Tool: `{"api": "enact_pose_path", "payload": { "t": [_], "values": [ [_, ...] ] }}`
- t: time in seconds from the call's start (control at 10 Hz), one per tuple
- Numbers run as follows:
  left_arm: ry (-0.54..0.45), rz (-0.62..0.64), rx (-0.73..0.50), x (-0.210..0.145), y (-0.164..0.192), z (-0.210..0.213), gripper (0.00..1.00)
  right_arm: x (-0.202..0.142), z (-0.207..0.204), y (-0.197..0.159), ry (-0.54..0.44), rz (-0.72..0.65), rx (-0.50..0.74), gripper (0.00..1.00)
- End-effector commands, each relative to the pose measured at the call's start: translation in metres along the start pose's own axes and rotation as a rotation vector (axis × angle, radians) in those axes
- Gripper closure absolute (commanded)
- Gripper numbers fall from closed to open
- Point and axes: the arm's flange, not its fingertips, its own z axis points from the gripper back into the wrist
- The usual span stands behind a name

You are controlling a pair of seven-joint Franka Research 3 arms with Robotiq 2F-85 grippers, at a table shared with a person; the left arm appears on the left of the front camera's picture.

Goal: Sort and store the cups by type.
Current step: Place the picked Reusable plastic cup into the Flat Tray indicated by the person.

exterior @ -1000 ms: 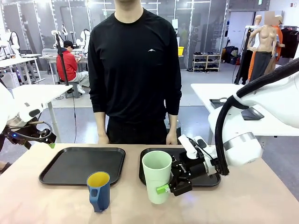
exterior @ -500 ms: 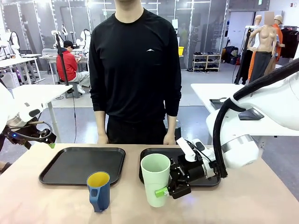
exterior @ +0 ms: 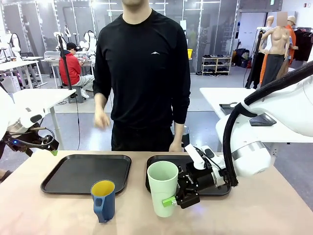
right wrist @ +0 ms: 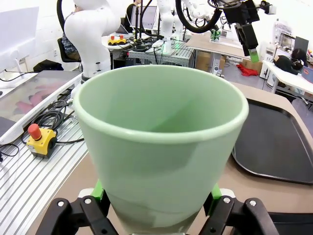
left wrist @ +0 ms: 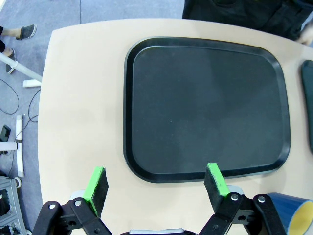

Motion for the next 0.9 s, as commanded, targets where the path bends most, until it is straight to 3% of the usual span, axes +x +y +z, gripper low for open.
{"api": "enact_pose_path", "payload": {
  "t": [0.0, 0.8],
  "values": [
    [-0.001, 0.001, -0.001, 0.0005, 0.0004, 0.0001, 0.0, 0.0006, -0.0034, -0.0024, -0.012, 0.016, -0.009, 0.55],
    [-0.001, 0.001, -0.001, 0.0005, 0.0004, 0.0001, 0.0, 0.0006, -0.0034, -0.0024, -0.012, 0.016, -0.009, 0.55]
  ]
}}
